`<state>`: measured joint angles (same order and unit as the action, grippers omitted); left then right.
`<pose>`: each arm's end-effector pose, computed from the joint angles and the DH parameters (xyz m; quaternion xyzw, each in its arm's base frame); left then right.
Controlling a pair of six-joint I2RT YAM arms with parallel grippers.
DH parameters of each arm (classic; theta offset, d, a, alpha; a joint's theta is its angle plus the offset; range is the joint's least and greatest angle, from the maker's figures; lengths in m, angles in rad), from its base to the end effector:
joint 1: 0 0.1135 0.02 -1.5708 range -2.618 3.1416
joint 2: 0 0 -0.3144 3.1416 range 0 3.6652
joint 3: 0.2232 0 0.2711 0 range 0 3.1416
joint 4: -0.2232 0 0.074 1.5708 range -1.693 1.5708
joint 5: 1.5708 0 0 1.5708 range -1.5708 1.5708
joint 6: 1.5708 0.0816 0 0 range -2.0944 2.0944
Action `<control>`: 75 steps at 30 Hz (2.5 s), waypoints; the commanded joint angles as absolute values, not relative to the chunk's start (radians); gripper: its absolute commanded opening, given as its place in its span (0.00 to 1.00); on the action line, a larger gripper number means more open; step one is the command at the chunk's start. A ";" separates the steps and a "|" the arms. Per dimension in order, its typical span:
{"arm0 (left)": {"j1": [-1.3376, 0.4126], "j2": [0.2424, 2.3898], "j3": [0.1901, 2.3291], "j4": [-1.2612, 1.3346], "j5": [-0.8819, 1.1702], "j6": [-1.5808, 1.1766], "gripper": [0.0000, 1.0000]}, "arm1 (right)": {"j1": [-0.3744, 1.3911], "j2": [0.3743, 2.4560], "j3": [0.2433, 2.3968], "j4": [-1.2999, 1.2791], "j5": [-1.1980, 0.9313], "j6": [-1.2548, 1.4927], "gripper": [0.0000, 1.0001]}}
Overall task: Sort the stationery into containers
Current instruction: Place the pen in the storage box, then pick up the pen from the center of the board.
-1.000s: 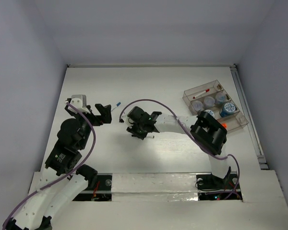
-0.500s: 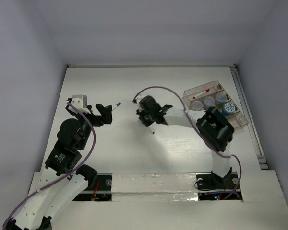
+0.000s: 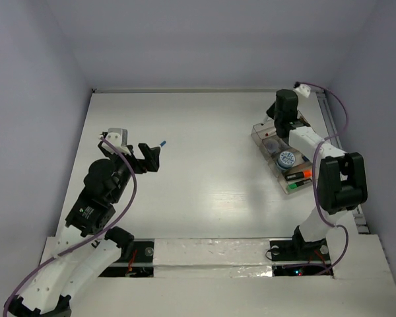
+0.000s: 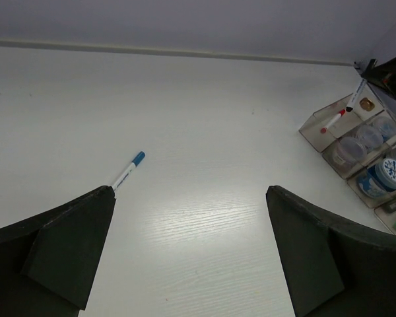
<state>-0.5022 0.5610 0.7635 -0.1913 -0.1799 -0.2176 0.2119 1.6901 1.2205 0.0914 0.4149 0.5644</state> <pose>0.1429 -0.0618 0.3945 0.0361 0.7023 -0.1903 0.6851 0.4552 0.0643 0.3046 0.2558 0.7769 0.0502 0.5732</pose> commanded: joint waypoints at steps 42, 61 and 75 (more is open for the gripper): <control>-0.344 1.084 0.879 -0.232 -0.205 -0.189 0.75 | 0.507 1.226 0.910 0.218 0.077 0.518 0.64; -0.344 1.741 1.210 -0.164 -0.262 -0.005 0.61 | 0.638 0.801 0.726 0.003 -0.021 0.457 0.65; -0.259 1.905 1.229 -0.210 -0.176 -0.005 0.33 | 0.638 0.792 0.690 -0.028 -0.032 0.451 0.65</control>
